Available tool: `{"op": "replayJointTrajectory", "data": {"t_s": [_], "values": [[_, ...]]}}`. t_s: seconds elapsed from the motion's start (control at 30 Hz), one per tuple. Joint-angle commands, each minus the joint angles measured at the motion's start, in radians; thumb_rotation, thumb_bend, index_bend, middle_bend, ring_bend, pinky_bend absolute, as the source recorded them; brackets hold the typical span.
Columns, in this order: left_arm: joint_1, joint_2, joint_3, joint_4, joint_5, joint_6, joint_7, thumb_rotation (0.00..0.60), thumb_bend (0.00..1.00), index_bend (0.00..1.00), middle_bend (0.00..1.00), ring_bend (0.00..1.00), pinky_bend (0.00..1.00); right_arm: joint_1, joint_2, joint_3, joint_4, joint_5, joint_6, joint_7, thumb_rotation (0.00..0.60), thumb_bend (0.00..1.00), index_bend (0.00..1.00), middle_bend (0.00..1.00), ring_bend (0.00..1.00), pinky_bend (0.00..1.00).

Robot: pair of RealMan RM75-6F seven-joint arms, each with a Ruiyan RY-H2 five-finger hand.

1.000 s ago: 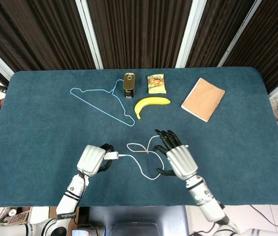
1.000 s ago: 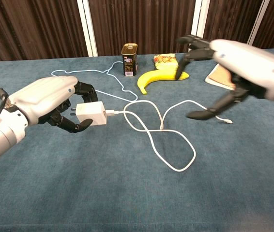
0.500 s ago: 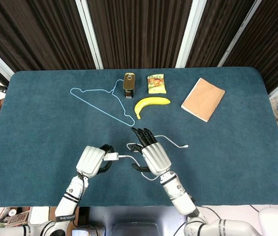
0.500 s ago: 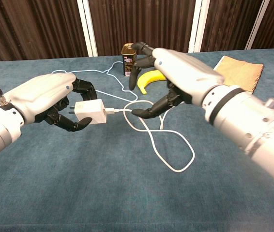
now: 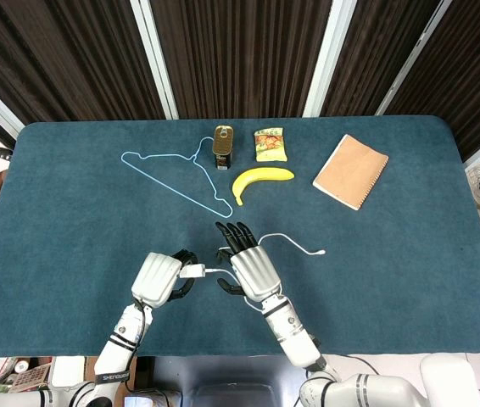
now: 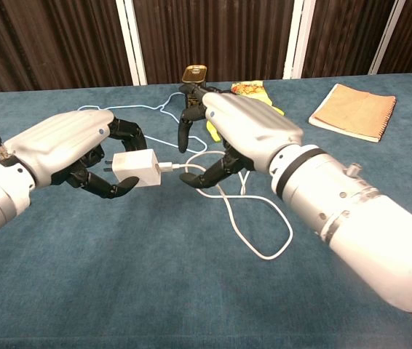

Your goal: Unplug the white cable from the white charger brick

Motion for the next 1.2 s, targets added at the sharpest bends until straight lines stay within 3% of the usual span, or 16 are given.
{"op": "replayJointTrajectory", "data": {"t_s": [0.03,0.57,1.2], "values": [[0.000,-0.001,0.002,0.000,0.003,0.002,0.000,0.600,0.55,0.75,0.78,1.00,1.00,0.019,-0.029,0.009,0.033,0.009,0.000,-0.002,0.600,0.38,0.62,0.13,0.00,0.00],[0.000,0.000,0.003,0.000,0.016,0.004,-0.017,0.600,0.55,0.75,0.78,1.00,1.00,0.062,-0.104,0.009,0.103,0.016,0.013,0.016,0.600,0.44,0.66,0.16,0.00,0.00],[0.002,0.018,0.008,-0.015,0.027,0.004,-0.023,0.600,0.56,0.75,0.79,1.00,1.00,0.071,-0.105,0.011,0.099,0.031,0.023,0.008,0.600,0.49,0.69,0.17,0.00,0.00]]}}
